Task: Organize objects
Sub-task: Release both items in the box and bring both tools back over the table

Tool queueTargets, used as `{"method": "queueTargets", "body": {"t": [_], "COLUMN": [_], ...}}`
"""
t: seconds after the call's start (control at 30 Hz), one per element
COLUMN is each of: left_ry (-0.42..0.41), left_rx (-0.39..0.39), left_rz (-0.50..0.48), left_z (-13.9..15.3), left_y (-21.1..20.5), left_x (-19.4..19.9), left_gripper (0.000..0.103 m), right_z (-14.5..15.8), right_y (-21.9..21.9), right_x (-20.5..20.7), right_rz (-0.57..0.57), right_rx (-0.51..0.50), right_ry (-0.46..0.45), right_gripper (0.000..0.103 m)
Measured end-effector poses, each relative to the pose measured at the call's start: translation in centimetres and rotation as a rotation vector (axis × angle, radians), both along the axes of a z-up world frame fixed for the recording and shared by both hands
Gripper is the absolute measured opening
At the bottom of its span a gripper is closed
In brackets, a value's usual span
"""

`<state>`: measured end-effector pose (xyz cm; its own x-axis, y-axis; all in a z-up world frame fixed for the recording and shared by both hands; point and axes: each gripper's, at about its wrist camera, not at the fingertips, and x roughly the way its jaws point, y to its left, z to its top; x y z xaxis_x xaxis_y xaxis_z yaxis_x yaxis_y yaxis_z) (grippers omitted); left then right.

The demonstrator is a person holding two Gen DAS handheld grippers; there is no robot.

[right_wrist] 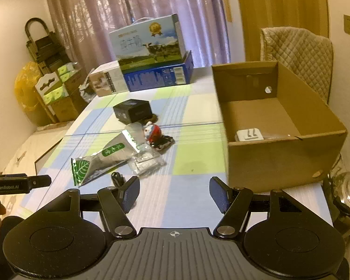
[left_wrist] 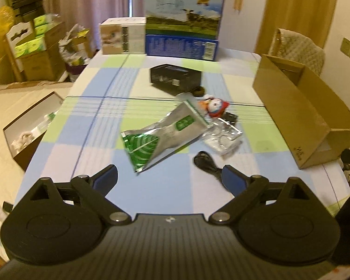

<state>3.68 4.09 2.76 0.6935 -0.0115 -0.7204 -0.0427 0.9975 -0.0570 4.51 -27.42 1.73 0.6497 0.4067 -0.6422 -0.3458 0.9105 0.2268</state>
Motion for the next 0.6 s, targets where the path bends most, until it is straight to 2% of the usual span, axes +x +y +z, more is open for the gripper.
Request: {"method": "queueTargets", "body": {"t": [0.23, 0.6], "left_ry": [-0.010, 0.017], "left_rx": [-0.001, 0.018], "left_rz": [0.005, -0.068], "left_z": [0.0, -0.6], "left_y": [1.0, 1.3], "left_x": [-0.3, 1.2], "left_gripper": [0.095, 0.096], "right_z": [-0.6, -2.6], "right_y": [1.5, 6.1], "right_x": [0.1, 1.7], "right_rz": [0.041, 0.164], "right_rx": [-0.021, -0.075], "right_ry": [0.008, 0.012], "right_gripper": [0.064, 0.063]}}
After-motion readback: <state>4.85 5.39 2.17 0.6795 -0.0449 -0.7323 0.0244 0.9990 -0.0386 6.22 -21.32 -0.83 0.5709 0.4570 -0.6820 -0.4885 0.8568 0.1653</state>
